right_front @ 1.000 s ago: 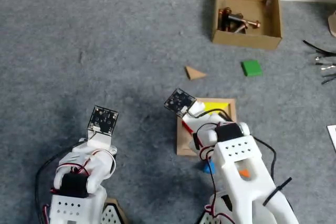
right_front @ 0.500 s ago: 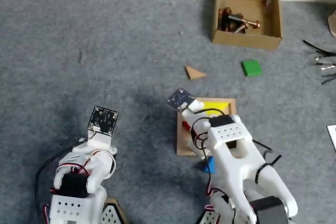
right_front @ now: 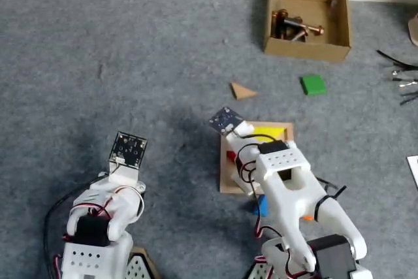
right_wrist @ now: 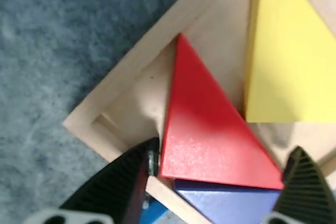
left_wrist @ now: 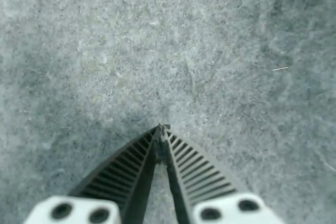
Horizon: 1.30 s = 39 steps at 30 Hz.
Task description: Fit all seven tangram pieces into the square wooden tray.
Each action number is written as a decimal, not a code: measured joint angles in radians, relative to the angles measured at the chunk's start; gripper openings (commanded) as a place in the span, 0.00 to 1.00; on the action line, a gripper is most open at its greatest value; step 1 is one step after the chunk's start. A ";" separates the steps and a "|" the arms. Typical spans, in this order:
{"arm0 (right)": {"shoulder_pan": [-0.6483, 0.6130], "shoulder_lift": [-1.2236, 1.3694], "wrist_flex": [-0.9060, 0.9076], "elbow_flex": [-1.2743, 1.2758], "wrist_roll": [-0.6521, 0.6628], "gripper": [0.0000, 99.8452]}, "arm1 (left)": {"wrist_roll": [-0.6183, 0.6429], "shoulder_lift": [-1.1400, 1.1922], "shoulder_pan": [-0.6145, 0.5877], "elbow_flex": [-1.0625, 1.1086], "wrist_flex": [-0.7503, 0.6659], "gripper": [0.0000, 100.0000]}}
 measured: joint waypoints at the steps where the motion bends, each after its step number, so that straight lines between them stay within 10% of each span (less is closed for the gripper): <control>1: 0.000 0.000 0.000 0.000 -0.003 0.32 | 0.000 0.000 0.000 0.000 0.000 0.01; 39: 0.002 0.008 -0.012 -0.005 0.055 0.23 | 0.000 0.000 0.000 0.000 0.000 0.01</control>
